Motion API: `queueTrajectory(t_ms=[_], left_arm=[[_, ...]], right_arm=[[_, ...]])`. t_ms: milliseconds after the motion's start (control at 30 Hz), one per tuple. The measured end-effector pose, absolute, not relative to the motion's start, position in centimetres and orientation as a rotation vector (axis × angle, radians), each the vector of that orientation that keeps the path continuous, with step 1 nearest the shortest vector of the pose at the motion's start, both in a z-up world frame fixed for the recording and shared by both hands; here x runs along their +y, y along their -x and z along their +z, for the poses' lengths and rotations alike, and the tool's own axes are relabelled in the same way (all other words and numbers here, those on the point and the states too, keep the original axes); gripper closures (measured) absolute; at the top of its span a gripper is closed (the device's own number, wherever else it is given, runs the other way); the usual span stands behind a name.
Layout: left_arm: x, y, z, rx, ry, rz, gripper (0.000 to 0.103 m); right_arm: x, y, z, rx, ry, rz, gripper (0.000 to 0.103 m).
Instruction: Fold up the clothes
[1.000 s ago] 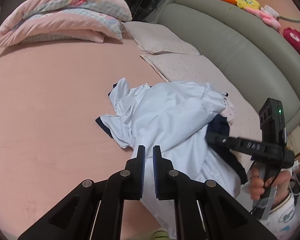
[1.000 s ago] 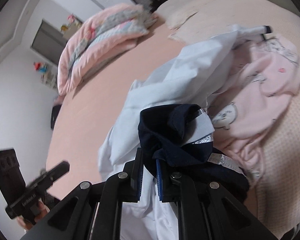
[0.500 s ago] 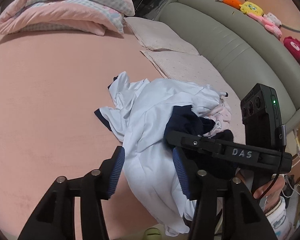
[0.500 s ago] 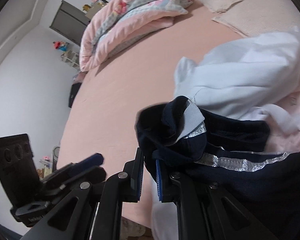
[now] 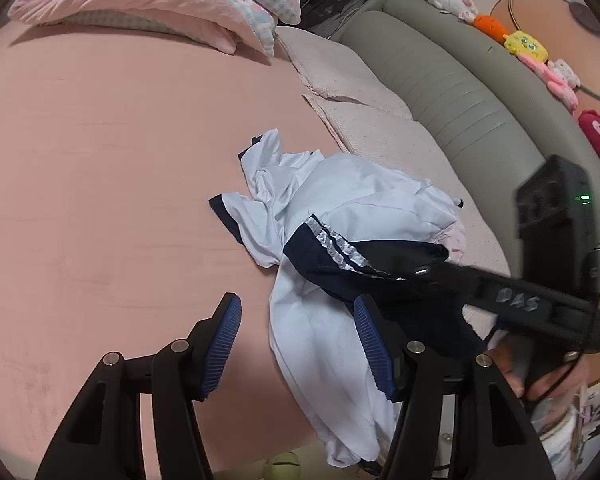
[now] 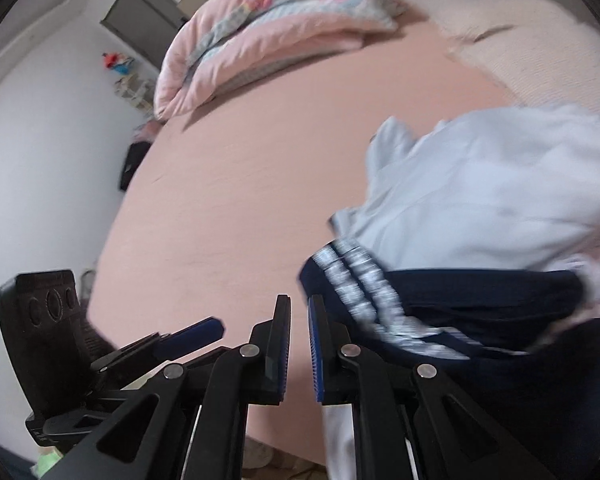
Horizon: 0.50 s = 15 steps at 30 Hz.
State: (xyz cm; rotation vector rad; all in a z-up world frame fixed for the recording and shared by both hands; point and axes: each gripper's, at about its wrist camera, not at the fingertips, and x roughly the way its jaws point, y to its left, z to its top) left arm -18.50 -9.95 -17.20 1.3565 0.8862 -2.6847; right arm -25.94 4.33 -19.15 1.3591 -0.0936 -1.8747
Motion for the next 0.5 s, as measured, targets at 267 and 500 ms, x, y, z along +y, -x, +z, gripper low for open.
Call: queueTrajectory(t_ms=[267, 500], left_arm=[[-8.7, 19.5, -17.3, 0.872, -1.373, -2.707, 0.047], [-7.6, 20.4, -17.7, 0.84, -1.416, -2.704, 0.047]], right_arm=[[10.6, 26.6, -18.0, -0.092, -1.432, -2.056, 0.046], [15.0, 27.0, -18.0, -0.144, -1.487, -2.123, 0.045]])
